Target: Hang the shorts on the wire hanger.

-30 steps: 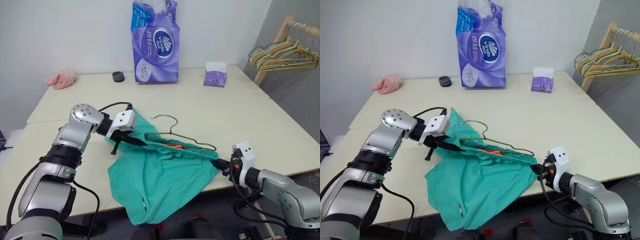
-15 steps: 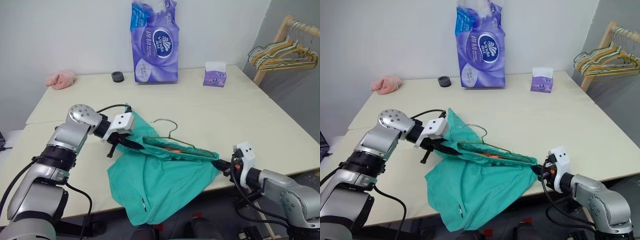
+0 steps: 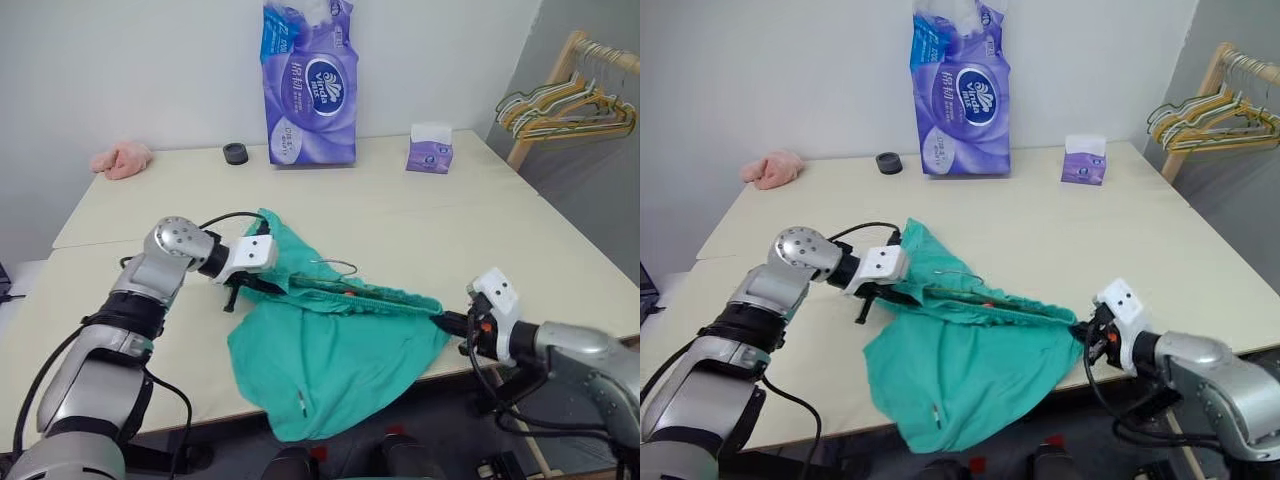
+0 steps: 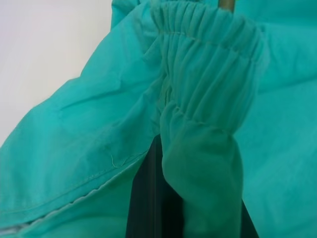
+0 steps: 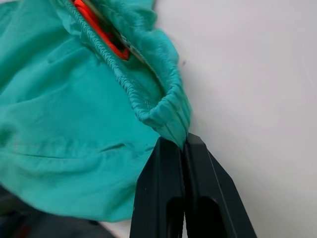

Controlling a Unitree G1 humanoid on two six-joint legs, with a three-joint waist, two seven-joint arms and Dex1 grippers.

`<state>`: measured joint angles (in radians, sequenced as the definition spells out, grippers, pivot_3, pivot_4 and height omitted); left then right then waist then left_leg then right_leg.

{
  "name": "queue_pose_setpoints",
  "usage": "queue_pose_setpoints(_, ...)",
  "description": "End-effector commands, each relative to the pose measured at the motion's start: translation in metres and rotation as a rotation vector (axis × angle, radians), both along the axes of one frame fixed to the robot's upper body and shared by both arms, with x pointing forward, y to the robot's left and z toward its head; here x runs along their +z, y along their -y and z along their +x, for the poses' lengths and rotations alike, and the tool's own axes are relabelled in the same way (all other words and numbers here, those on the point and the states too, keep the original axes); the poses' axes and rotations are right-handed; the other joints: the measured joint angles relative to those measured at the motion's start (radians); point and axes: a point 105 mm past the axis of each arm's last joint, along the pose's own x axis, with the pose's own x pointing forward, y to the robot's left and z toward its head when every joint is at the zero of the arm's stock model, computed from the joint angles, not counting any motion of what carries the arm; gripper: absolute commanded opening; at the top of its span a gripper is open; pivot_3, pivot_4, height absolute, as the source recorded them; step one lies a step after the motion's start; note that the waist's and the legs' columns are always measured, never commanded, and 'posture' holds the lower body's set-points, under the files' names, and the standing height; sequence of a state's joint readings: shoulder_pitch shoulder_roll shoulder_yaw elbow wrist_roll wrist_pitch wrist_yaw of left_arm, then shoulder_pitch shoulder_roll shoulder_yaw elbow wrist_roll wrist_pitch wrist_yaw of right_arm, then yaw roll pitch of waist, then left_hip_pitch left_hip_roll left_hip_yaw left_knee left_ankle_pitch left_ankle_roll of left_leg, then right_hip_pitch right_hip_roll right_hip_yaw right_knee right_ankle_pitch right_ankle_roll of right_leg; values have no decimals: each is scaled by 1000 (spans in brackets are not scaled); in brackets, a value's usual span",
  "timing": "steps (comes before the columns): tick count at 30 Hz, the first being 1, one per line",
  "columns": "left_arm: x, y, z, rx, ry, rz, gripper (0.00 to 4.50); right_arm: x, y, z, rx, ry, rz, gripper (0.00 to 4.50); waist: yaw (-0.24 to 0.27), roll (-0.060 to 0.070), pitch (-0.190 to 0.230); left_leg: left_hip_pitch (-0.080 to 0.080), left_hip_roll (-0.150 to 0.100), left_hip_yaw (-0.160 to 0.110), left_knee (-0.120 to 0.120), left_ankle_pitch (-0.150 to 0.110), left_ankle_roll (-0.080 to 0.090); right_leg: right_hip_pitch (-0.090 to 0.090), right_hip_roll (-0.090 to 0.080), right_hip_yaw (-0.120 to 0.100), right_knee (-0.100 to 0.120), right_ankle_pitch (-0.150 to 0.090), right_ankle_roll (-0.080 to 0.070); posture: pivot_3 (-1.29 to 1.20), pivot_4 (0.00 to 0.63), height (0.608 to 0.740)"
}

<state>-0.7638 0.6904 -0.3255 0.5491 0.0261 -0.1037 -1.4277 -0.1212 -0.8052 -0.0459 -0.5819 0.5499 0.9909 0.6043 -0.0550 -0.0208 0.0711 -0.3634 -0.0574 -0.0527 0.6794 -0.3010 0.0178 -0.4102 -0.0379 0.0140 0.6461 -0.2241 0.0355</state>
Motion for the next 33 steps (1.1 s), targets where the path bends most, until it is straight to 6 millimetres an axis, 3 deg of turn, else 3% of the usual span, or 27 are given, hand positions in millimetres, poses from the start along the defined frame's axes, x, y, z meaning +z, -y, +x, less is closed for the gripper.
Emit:
queue_pose_setpoints(1,7,6,6,4,67,21,0,20,-8,10,89,90,-57,20,-3,0,0,0,0,0,0,0,0,0,0,0,0,0,0,-163,37,740)
queue_pose_setpoints(7,1,21,11,28,113,8,0,41,-35,19,261,168,-146,20,-5,0,0,0,0,0,0,0,0,0,0,0,0,0,0,-162,34,740)
queue_pose_setpoints(10,-3,23,13,46,125,1,0,44,-47,19,302,189,-152,20,-4,0,0,-1,0,0,0,0,0,-1,0,0,0,0,0,-159,36,740)
queue_pose_setpoints(14,-5,26,12,58,115,-26,0,41,-48,16,338,205,-200,20,-2,0,0,-1,0,0,0,0,0,-1,-1,0,0,0,0,-156,37,740)
queue_pose_setpoints(20,-6,29,10,68,97,-60,0,38,-28,7,348,206,-288,1534,0,0,0,-1,0,0,0,0,0,-1,-1,0,0,0,0,-152,38,740)
queue_pose_setpoints(24,-8,34,6,56,81,-79,0,36,-13,-6,350,145,-315,2975,0,0,0,-1,0,0,0,0,0,-1,-1,0,0,0,0,-157,37,740)
queue_pose_setpoints(28,-10,38,2,39,72,-80,0,34,15,4,200,133,-338,4384,0,0,0,-1,0,0,0,0,0,-1,-1,0,0,0,0,-158,35,740)
queue_pose_setpoints(30,-11,39,0,30,67,-83,0,31,25,8,138,128,-332,4475,-1,0,0,-1,0,0,0,0,0,-1,-1,0,0,0,0,-164,35,740)
queue_pose_setpoints(33,-12,43,-1,20,65,-91,0,26,23,8,113,111,-286,4475,-1,0,0,-1,0,0,0,0,0,-1,-1,1,0,0,0,-168,33,740)
